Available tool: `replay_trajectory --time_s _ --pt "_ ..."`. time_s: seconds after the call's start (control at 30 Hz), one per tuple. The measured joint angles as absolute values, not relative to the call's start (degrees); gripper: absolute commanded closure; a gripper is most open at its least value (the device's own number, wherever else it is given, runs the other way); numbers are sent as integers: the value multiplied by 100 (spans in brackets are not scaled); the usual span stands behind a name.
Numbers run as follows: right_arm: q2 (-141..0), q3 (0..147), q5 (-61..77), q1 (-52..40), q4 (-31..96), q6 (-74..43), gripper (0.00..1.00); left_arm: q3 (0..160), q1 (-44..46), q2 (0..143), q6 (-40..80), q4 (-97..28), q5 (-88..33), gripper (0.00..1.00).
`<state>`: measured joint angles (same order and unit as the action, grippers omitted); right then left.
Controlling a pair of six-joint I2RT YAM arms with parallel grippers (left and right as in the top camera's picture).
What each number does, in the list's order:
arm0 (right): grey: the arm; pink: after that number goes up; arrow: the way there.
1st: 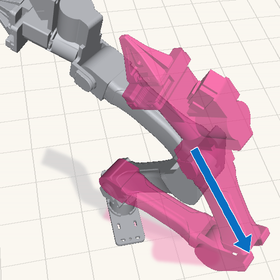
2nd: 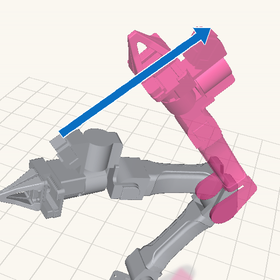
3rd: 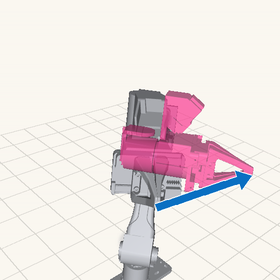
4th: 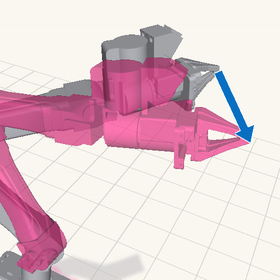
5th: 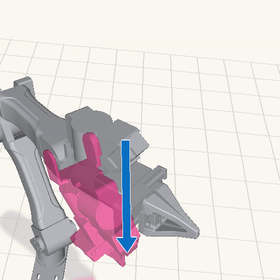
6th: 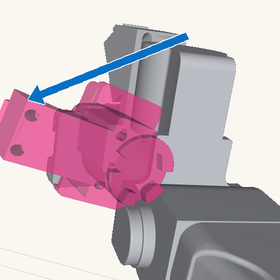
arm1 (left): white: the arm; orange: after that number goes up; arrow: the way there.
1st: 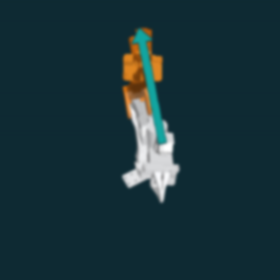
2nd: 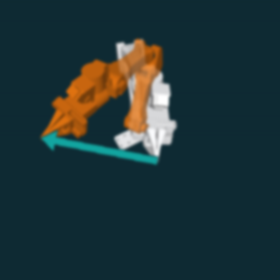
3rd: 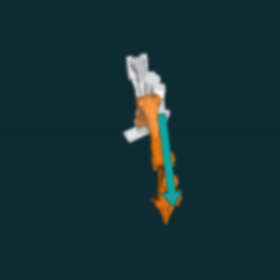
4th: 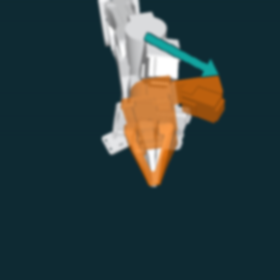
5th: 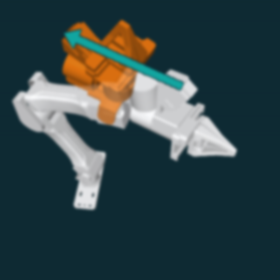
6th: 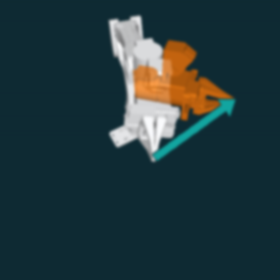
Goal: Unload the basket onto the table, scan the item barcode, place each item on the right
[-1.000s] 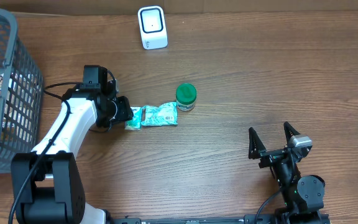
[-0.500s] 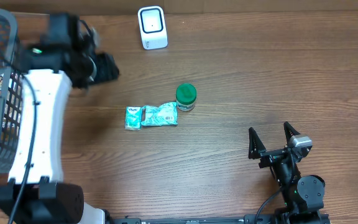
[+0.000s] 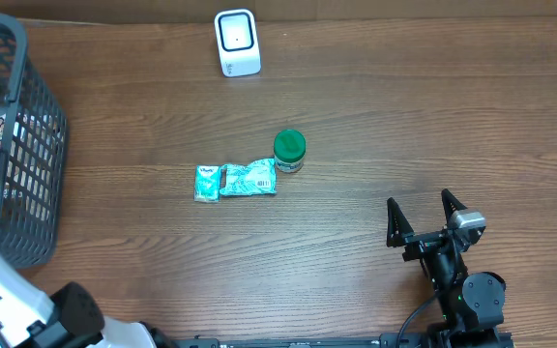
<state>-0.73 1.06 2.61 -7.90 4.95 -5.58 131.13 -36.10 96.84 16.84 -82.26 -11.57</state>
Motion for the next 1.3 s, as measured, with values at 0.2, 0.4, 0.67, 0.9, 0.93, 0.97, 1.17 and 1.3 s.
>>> replay_trajectory --time_s 0.2,0.4,0.67,0.9,0.93,0.97,1.17,1.3 --pt "-73 106 259 -790 497 -556 0 12307 -4648 9708 1946 -7950 -1127 17" --pt "-73 106 261 -790 499 -558 0 11015 -5022 9981 1811 -6923 -1127 16" --pt "-73 106 259 -790 497 -558 0 10309 -5024 10875 1039 -5924 -1131 13" --pt "-73 106 259 -790 495 -556 0 10307 -4984 11799 414 -5583 -1133 13" --pt "-73 106 261 -792 497 -558 0 10307 -4965 11915 342 -5568 -1131 14" --pt "-73 106 259 -790 497 -558 0 10304 -4952 12038 266 -5566 -1133 13" --pt "-73 106 261 -790 497 -556 0 10298 -4932 12643 -25 -5566 -1140 11" --pt "-73 106 261 -790 497 -556 0 10300 -4947 12698 -64 -5548 -1240 8"
